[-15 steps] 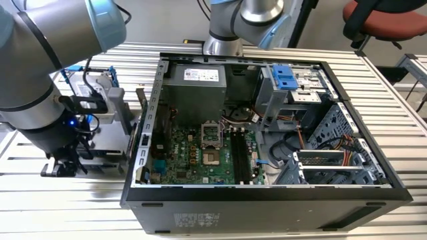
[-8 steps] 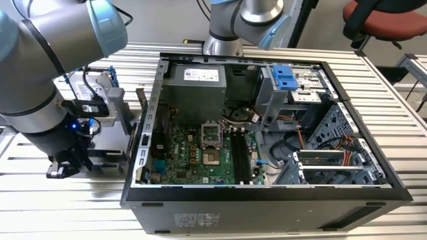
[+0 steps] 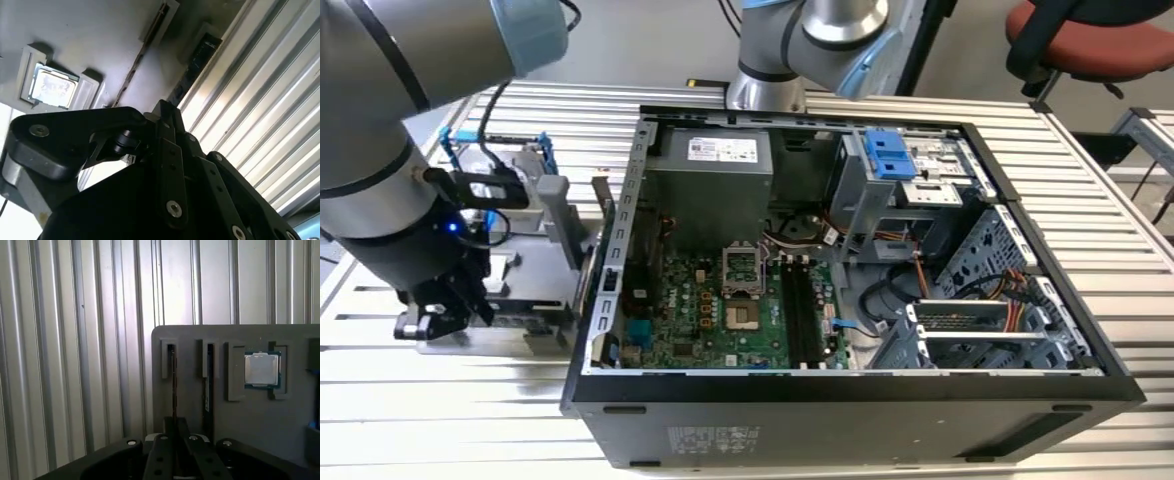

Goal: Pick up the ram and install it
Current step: 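Pick up the ram and move it above insertion slot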

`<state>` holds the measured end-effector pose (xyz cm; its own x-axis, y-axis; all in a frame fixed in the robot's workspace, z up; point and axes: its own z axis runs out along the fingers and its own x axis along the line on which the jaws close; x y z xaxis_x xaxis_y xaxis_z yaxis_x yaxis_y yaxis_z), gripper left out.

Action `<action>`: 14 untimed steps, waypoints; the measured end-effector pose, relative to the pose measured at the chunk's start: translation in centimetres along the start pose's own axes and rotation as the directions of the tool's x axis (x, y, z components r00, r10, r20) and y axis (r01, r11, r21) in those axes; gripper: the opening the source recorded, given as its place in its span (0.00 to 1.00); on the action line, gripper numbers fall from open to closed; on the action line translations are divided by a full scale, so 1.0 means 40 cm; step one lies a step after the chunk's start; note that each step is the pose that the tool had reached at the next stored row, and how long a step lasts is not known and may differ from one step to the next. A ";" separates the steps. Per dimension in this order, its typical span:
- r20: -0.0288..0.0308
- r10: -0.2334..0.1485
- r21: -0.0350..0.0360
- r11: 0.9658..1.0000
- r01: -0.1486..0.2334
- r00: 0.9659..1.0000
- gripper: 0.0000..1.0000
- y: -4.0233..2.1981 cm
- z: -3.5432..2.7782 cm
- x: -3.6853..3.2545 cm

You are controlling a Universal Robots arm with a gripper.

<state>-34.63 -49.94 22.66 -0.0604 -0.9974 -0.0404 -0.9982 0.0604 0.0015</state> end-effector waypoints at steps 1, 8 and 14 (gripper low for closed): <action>0.000 0.000 0.000 1.000 0.000 1.000 0.00 0.000 -0.011 0.000; 0.000 -0.005 0.000 1.000 0.005 1.000 0.00 0.000 -0.091 -0.004; 0.000 -0.028 0.001 1.000 0.028 1.000 0.00 0.001 -0.156 -0.006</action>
<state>-34.65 -49.94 28.89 -0.0321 -0.9987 -0.0403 -0.9995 0.0321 -0.0009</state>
